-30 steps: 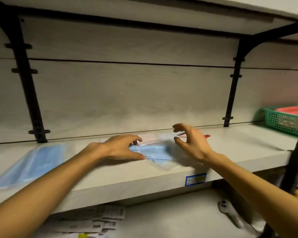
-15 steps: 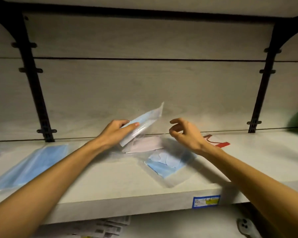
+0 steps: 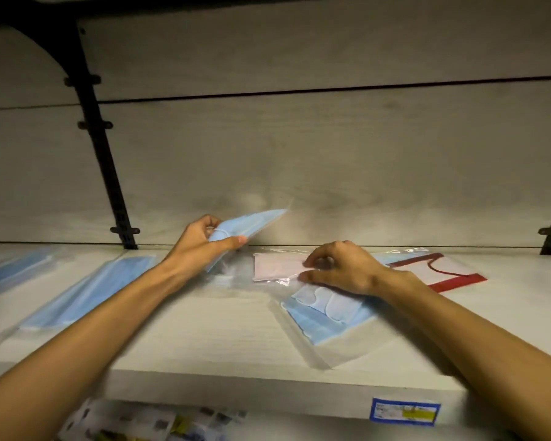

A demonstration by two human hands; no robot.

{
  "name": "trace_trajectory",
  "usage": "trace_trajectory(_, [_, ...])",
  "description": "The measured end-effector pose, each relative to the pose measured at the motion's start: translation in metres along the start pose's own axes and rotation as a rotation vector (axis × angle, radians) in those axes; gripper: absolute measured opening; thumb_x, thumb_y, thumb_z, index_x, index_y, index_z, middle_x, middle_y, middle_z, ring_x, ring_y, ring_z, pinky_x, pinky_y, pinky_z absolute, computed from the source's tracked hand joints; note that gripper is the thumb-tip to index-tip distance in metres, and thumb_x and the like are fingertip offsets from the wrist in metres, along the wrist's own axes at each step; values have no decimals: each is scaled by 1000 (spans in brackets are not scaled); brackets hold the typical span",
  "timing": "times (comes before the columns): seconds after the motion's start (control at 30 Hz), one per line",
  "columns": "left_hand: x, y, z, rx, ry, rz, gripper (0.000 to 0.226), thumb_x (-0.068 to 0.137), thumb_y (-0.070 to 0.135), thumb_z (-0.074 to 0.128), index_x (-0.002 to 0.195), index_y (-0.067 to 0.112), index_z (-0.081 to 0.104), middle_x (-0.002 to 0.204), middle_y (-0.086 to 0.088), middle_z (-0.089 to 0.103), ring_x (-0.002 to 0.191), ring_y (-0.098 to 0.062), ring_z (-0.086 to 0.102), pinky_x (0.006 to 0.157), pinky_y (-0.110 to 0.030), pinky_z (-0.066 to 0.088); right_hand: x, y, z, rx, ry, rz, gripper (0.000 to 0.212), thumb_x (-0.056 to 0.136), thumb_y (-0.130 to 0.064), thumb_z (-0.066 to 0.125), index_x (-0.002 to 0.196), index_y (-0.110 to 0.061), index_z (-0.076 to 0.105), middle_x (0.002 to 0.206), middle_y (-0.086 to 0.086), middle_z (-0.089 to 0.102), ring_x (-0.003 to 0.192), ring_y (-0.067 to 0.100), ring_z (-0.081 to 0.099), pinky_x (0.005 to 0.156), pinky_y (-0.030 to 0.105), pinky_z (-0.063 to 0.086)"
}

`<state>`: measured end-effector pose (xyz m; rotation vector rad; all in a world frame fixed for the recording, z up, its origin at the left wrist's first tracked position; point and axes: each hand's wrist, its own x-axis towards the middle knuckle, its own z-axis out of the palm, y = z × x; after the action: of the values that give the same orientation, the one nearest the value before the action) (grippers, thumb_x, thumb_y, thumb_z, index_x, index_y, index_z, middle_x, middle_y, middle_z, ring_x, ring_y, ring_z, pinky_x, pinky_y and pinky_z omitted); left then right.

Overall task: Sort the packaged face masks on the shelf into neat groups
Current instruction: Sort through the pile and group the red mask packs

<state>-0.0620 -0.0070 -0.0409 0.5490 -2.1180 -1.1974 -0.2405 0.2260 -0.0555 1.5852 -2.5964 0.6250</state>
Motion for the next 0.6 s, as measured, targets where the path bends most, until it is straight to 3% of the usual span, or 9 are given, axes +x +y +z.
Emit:
trace_trajectory(0.1, [-3, 5, -1, -17, 7, -55, 38, 80, 26, 86, 103, 8, 61, 83, -1, 70, 62, -15, 66, 56, -29, 54, -1, -1, -3, -31, 101, -33, 32, 94, -51, 62, 96, -24, 78, 97, -2, 76, 90, 22, 66, 81, 36, 52])
trace_trajectory(0.17, [-4, 11, -3, -100, 16, -105, 37, 83, 33, 82, 103, 11, 60, 85, -7, 75, 64, -21, 71, 54, -32, 56, -1, 0, -6, 12, 148, -31, 35, 99, -43, 56, 84, -17, 73, 83, 3, 73, 81, 27, 63, 77, 39, 51])
trace_trajectory(0.23, [-5, 16, -5, -203, 33, -155, 43, 86, 42, 78, 107, 11, 57, 94, -11, 78, 76, -24, 77, 63, -38, 60, -1, 1, -10, 129, 200, -18, 37, 103, -35, 53, 75, -13, 64, 69, 1, 63, 69, 24, 56, 69, 38, 47])
trace_trajectory(0.3, [-7, 20, -8, -286, 67, -190, 47, 87, 43, 77, 109, 10, 52, 102, -15, 77, 82, -31, 78, 69, -49, 60, -3, -2, -14, 365, 258, 46, 38, 104, -27, 51, 77, -4, 63, 67, 2, 56, 66, 19, 48, 65, 33, 38])
trace_trajectory(0.4, [-13, 25, -15, -290, 143, -179, 44, 87, 40, 78, 104, 13, 48, 105, -20, 74, 77, -31, 78, 47, -41, 59, -8, -12, -20, 832, 328, 197, 32, 102, -12, 47, 76, 2, 59, 72, 12, 53, 68, 21, 45, 67, 32, 35])
trace_trajectory(0.43, [-17, 26, -18, -247, 181, -165, 45, 86, 44, 77, 102, 15, 47, 103, -20, 74, 76, -30, 78, 44, -37, 56, -9, -16, -23, 946, 329, 247, 27, 100, -8, 46, 80, 2, 61, 75, 16, 55, 69, 24, 49, 67, 35, 39])
trace_trajectory(0.5, [-26, 27, -25, -12, 284, -113, 51, 83, 56, 72, 101, 16, 47, 97, -12, 75, 80, -34, 76, 53, -38, 55, -10, -22, -25, 1151, 271, 357, 27, 100, -11, 45, 104, 7, 66, 94, 25, 64, 83, 34, 62, 79, 48, 51])
trace_trajectory(0.57, [-38, 26, -36, 388, 379, -32, 53, 82, 64, 65, 98, 18, 45, 90, -3, 70, 84, -34, 68, 66, -41, 52, -12, -27, -22, 1294, 182, 415, 38, 104, -25, 44, 123, 2, 63, 115, 24, 68, 103, 41, 66, 97, 55, 51])
trace_trajectory(0.6, [-45, 25, -43, 582, 392, 0, 52, 83, 66, 62, 98, 19, 43, 88, -3, 68, 84, -35, 64, 68, -41, 49, -12, -30, -19, 1353, 137, 419, 44, 105, -35, 43, 126, -1, 62, 120, 21, 68, 107, 40, 66, 98, 54, 52])
